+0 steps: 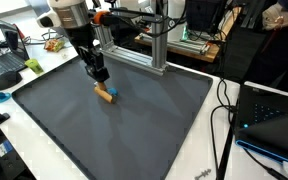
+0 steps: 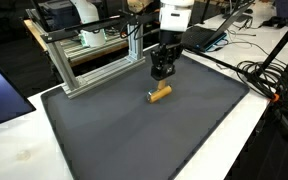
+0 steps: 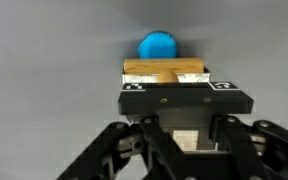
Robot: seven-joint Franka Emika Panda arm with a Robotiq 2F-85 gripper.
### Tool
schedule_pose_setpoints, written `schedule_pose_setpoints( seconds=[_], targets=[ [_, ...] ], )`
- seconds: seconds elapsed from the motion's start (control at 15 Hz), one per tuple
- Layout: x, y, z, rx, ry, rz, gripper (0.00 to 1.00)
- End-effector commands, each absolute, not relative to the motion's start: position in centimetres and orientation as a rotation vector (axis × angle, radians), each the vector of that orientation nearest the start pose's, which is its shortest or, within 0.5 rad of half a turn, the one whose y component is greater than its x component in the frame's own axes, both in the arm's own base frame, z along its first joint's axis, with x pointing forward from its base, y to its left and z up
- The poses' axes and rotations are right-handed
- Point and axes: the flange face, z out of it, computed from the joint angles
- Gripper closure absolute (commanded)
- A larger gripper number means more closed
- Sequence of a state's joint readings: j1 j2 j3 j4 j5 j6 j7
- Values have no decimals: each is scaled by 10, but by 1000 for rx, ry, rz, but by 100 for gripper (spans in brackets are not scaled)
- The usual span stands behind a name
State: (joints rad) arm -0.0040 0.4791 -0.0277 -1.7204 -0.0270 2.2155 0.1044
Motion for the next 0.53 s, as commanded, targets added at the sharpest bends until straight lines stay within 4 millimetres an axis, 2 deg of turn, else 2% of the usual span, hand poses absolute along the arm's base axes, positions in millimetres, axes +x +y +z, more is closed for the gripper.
schedule_pose_setpoints(
  seconds=[0.0, 0.2, 0.47],
  targets=[
    [668, -18, 293, -3182, 185, -54, 78],
    [668, -20, 294, -3177, 183, -69, 78],
    [663, -26, 326, -3176, 196, -154, 78]
  ],
)
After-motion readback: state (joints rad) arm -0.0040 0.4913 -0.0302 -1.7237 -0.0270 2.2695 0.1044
